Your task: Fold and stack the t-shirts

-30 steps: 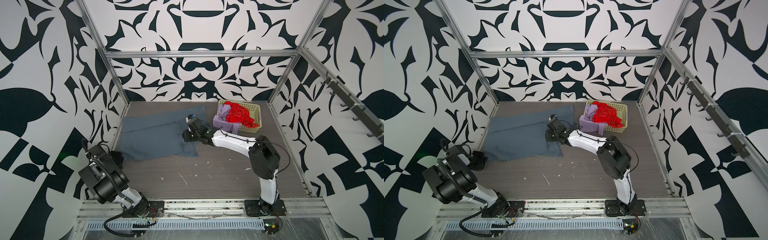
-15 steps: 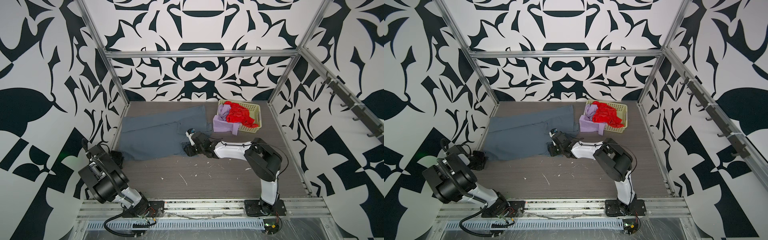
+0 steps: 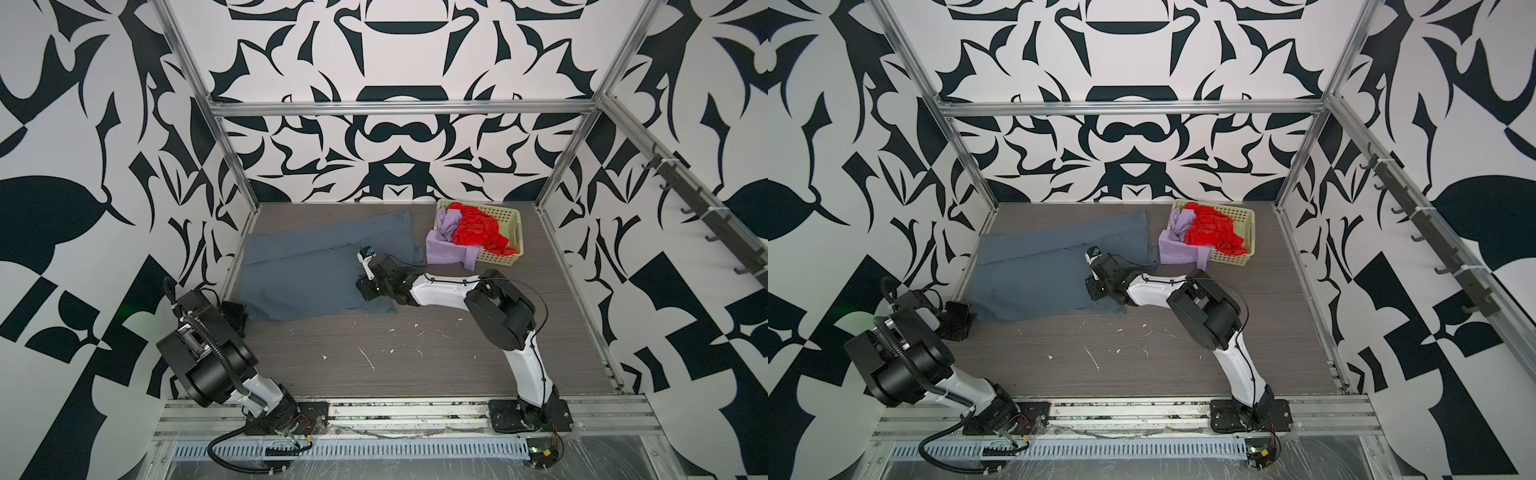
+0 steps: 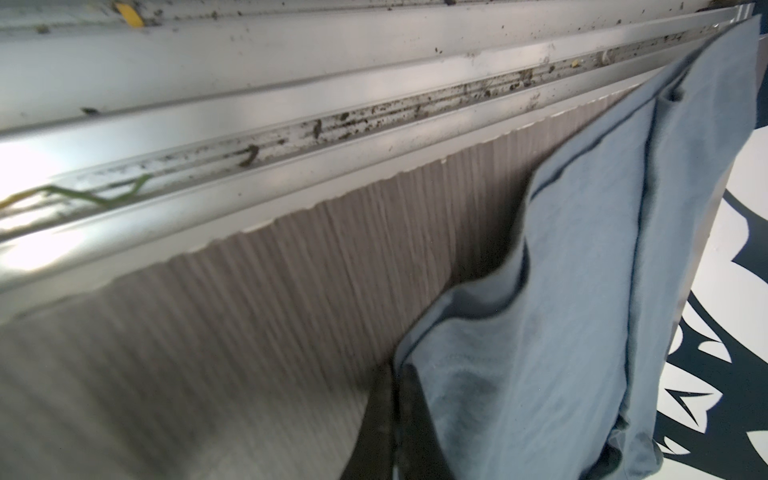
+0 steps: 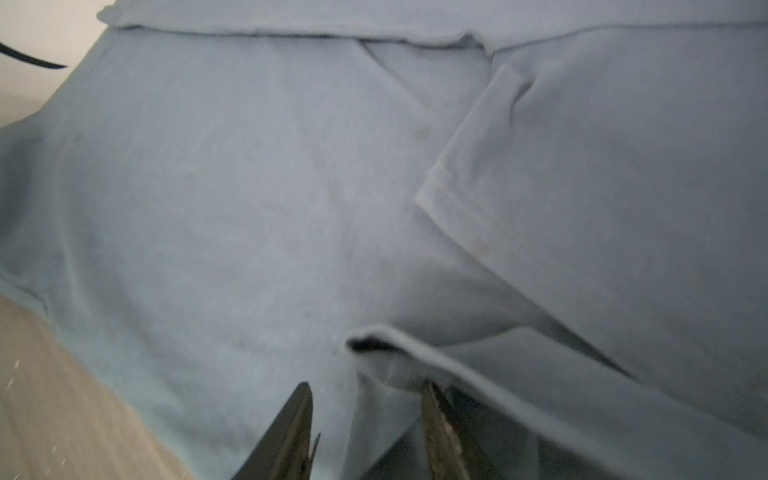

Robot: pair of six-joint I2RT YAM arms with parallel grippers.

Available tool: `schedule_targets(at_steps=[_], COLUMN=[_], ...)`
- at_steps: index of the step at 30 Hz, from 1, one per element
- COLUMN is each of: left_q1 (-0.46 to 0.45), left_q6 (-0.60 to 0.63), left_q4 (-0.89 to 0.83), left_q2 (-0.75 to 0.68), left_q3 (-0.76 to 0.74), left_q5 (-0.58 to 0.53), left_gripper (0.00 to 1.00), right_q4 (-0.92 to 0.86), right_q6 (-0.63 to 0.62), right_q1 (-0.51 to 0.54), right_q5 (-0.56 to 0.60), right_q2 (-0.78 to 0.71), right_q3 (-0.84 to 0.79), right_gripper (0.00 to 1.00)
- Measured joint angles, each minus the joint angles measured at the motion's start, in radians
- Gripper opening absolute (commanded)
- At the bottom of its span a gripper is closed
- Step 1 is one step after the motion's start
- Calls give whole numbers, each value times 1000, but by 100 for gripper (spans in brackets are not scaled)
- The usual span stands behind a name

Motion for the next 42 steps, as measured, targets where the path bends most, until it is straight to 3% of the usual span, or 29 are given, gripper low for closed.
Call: schedule_targets(at_steps=[7,14,19,28,34,42], left_q1=[0,0,0,0,0,0], left_q6=[2,2,2,2,2,2], left_q4=[0,0,0,1,2,2], left_q2=[0,0,0,0,1,1], left_q3=[0,0,0,0,0,0], left_q5=[0,0,0,4,5,7], left_gripper=[0,0,0,0,0,0], right_q4=[-69,-140,-162,-125,-106,-89], right_q6=[-5,-5,-5,88,133,148], right_q1=[0,0,0,-66,-95,-85], right_q5=[42,66,56,-95,-121,-148], right_q2=[63,81,51,-129,-103,-37], right_q3=[84,130,113,27,21,12], right_gripper=[46,34,45,38,34,42])
